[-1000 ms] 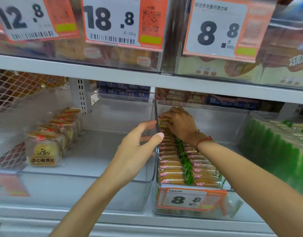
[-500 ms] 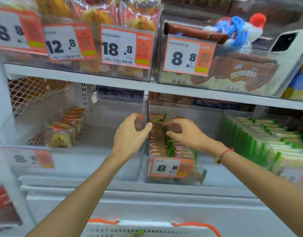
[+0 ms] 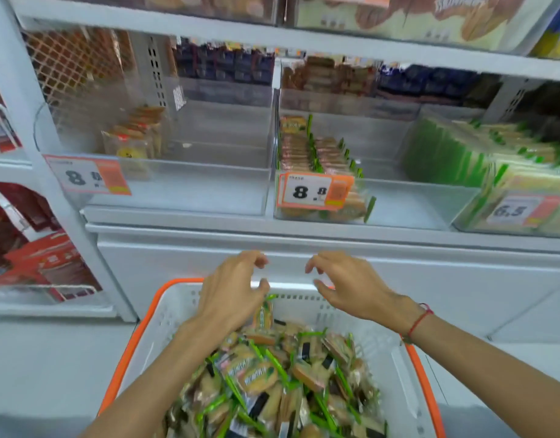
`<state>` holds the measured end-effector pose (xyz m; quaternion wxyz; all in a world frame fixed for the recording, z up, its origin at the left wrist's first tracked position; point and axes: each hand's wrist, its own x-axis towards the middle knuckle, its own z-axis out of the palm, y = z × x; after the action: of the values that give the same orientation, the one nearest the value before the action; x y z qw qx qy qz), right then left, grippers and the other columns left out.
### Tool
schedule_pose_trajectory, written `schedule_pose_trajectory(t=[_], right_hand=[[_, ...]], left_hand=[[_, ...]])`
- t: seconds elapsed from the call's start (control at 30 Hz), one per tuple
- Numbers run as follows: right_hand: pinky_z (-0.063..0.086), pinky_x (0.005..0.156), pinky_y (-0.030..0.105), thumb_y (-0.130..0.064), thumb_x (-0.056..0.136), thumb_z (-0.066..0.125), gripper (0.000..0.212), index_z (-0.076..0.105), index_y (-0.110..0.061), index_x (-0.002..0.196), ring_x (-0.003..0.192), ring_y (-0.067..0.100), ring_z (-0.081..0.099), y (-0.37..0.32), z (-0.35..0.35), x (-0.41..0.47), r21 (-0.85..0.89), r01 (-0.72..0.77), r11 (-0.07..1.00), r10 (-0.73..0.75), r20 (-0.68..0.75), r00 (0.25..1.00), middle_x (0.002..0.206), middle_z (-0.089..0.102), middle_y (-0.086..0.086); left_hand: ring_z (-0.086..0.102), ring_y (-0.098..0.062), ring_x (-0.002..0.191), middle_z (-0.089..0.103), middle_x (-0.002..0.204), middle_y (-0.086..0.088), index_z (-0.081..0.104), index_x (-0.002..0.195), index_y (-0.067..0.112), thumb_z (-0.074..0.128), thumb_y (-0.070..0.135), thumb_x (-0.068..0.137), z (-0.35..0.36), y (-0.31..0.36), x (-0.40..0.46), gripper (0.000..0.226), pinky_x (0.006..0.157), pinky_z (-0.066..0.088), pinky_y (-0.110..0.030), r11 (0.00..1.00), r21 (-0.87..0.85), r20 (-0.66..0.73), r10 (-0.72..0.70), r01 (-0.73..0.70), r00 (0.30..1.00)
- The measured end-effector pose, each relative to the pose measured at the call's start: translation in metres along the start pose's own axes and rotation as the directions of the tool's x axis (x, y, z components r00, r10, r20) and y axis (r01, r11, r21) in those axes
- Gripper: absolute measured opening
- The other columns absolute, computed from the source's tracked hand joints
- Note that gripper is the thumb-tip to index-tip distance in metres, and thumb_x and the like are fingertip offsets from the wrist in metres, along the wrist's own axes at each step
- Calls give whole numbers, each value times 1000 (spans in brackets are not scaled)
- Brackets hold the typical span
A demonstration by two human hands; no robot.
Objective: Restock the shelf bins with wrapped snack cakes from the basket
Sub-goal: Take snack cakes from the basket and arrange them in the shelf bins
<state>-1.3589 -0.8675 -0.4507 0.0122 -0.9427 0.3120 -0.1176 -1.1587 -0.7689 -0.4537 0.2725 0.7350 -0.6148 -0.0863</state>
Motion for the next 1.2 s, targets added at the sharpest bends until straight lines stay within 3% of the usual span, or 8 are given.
schedule_pose_trajectory(t=[0.13,0.3,0.43,0.67,0.8,1.0,1.13,1.2], right_hand=[[43,86,33,-23,94,51,29,54,-22,123,115,19,52,-4,49,-23,35,-138,990,121,309,943,118,58,0],[44,92,39,-49,94,49,42,59,-14,114,110,31,54,-17,90,-45,156,-329,931,141,679,720,118,57,10],[25,115,38,-60,89,50,69,40,-18,144,137,28,27,-21,101,-55,174,-464,869,126,828,546,145,24,7],[54,80,30,-18,88,69,48,54,-14,133,114,35,56,-15,99,-55,329,-653,683,156,807,570,130,49,17],[53,86,27,-18,83,73,42,59,-27,122,102,18,60,-6,85,-46,484,-658,576,95,761,642,120,52,-1],[45,89,32,-36,68,83,44,55,-41,102,97,9,53,-23,65,-31,508,-300,808,164,295,941,102,60,-15],[35,90,25,-42,67,82,69,50,-38,128,108,8,39,-21,39,-22,418,-220,882,122,249,961,114,53,-12],[38,89,21,-39,69,83,81,40,-36,137,113,10,41,-17,21,-17,532,-351,770,191,333,923,122,49,-8]], left_hand=[[47,-17,126,51,138,6,49,133,29,51,34,95,39,-30,-24,38,92,43,-31,985,165,352,-19,-43,936],[25,-17,142,26,154,7,30,147,33,26,68,89,79,-63,-52,68,115,24,-37,993,45,748,41,-112,662],[21,-16,142,28,151,12,29,144,43,17,80,73,91,-70,-66,80,116,23,-44,992,77,683,20,-100,730],[28,-21,139,33,149,3,42,139,33,60,42,91,83,-64,-41,52,113,26,-36,1000,8,781,-22,25,624],[40,-19,132,44,141,6,50,132,30,49,49,94,79,-46,-37,43,109,35,-41,998,30,618,-67,62,783],[63,-9,99,64,104,9,60,104,22,52,45,93,60,-11,-24,27,85,50,-25,806,-376,653,-120,458,748],[64,-7,98,69,108,-1,62,119,13,56,24,95,53,-9,-20,27,78,50,-12,721,-540,581,-55,435,812],[66,-9,99,70,110,-4,62,118,11,56,23,94,48,-6,-19,27,73,49,-11,674,-603,539,-52,428,841]])
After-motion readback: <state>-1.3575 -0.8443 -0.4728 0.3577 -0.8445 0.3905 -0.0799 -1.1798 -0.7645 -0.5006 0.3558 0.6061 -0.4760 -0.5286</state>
